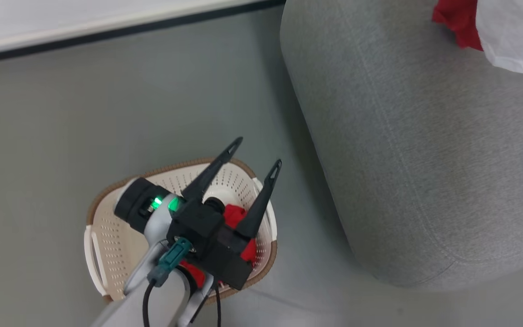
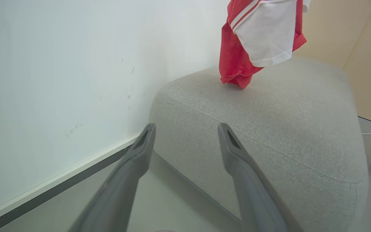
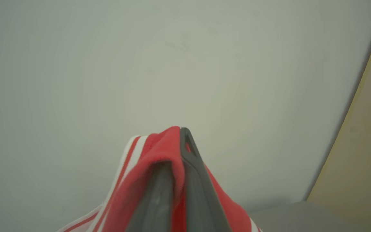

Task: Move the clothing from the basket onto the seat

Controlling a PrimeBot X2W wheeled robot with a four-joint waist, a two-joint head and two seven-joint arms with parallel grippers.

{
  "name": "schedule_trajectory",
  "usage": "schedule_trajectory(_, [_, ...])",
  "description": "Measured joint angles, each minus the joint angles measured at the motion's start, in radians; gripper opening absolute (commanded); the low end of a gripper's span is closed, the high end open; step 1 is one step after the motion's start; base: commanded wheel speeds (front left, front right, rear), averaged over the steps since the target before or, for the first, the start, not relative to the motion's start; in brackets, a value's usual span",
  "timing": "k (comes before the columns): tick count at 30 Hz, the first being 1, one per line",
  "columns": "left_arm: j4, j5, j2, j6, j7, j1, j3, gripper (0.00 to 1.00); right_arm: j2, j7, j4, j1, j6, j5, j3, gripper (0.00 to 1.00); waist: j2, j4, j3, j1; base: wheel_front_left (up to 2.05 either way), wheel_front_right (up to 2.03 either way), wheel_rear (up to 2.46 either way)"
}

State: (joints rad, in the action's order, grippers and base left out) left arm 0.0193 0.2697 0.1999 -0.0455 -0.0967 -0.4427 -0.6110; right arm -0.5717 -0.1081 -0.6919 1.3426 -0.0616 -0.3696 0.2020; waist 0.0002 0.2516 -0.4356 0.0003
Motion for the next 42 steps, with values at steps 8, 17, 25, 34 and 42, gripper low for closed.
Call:
schedule_trajectory(8, [-0.067,-0.041,0.055,-0.007,0.044,-0.032,0.023,1.00,0.065,-0.036,-0.094,-0.016,0.009,-0.022,-0.009,0.00,0.0000,0.002,-0.118,0.0000,0.00,0.00,0.00])
schedule_trajectory(17, [-0.085,-0.058,0.086,-0.007,0.077,-0.071,0.035,1.00,0.158,-0.093,-0.208,-0.104,-0.002,-0.028,0.022,0.00,0.0001,0.026,-0.233,-0.0001,0.00,0.00,0.00])
schedule_trajectory(25, [-0.074,-0.062,0.092,-0.007,0.077,-0.082,0.045,1.00,0.191,-0.123,-0.278,-0.142,-0.019,-0.014,0.068,0.43,-0.0001,0.052,-0.261,-0.0003,0.00,0.00,0.00])
schedule_trajectory(34, [-0.038,-0.059,0.090,-0.009,0.057,-0.080,0.055,1.00,0.214,-0.143,-0.276,-0.212,-0.040,0.011,0.107,1.00,-0.0001,0.065,-0.219,-0.0003,0.00,0.00,0.00])
schedule_trajectory(42, [0.017,-0.019,0.053,-0.016,0.008,-0.048,0.063,1.00,0.232,-0.146,-0.202,-0.348,-0.045,0.038,0.131,1.00,-0.0002,0.074,-0.139,-0.0003,0.00,0.00,0.00])
